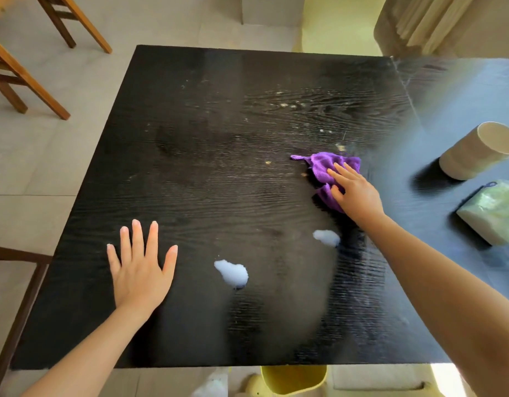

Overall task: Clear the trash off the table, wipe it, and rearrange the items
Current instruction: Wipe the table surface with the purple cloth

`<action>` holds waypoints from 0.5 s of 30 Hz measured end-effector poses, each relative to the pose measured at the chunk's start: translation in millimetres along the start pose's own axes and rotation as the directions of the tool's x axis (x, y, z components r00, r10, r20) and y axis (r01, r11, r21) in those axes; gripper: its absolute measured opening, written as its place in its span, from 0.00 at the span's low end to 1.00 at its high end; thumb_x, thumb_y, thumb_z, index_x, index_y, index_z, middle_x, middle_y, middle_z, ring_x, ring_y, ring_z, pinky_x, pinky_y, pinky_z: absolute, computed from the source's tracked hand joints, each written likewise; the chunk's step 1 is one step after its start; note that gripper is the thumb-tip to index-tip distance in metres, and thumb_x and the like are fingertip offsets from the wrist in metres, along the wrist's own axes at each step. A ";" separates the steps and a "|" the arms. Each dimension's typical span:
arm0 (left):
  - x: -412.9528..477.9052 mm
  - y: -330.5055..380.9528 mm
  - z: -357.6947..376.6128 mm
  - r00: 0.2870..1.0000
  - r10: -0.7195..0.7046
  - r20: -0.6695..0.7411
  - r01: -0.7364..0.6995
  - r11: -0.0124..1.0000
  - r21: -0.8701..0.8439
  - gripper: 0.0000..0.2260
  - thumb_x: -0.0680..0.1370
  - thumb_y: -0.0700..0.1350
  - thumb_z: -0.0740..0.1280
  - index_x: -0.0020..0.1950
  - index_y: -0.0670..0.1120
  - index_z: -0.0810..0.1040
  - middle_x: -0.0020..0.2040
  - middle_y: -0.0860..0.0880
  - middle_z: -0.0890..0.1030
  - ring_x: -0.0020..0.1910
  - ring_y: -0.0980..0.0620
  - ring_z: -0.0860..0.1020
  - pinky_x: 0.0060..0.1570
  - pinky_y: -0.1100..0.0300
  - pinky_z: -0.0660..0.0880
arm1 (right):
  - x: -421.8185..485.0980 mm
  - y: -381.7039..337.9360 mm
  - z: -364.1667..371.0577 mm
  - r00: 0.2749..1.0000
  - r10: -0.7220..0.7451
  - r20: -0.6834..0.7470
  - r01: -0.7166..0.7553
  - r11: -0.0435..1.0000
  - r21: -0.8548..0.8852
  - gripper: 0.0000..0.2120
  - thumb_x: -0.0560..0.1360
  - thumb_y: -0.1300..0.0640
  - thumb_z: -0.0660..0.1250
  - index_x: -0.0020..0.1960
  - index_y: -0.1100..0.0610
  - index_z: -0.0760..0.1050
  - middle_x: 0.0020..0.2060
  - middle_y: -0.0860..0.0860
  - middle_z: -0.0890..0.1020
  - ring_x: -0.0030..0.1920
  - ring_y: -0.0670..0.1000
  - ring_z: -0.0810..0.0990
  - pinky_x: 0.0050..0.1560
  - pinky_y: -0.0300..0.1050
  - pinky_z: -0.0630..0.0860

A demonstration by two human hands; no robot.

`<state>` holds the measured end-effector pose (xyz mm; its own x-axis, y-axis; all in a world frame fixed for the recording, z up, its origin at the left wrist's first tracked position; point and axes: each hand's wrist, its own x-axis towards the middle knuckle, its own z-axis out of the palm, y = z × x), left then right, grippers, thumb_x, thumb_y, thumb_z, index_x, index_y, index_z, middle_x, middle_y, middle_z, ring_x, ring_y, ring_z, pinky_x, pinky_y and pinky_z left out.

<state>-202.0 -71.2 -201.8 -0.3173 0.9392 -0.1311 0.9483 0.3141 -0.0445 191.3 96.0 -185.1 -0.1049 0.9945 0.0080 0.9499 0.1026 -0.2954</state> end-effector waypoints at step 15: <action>1.1 -1.0 -8.8 0.998 0.016 0.065 -0.012 0.998 -0.062 0.32 0.77 0.63 0.40 0.78 0.49 0.46 0.79 0.43 0.46 0.77 0.44 0.43 0.74 0.42 0.42 | -111.8 8.8 -5.2 0.965 0.235 -0.120 -0.212 0.961 0.176 0.20 0.76 0.61 0.63 0.67 0.56 0.74 0.70 0.55 0.71 0.73 0.53 0.66 0.67 0.51 0.69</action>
<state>-203.3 -69.3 -193.2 -0.3017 0.9330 -0.1962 0.9502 0.3112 0.0189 212.9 -14.1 -183.6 0.1574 0.9861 0.0525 0.8834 -0.1168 -0.4539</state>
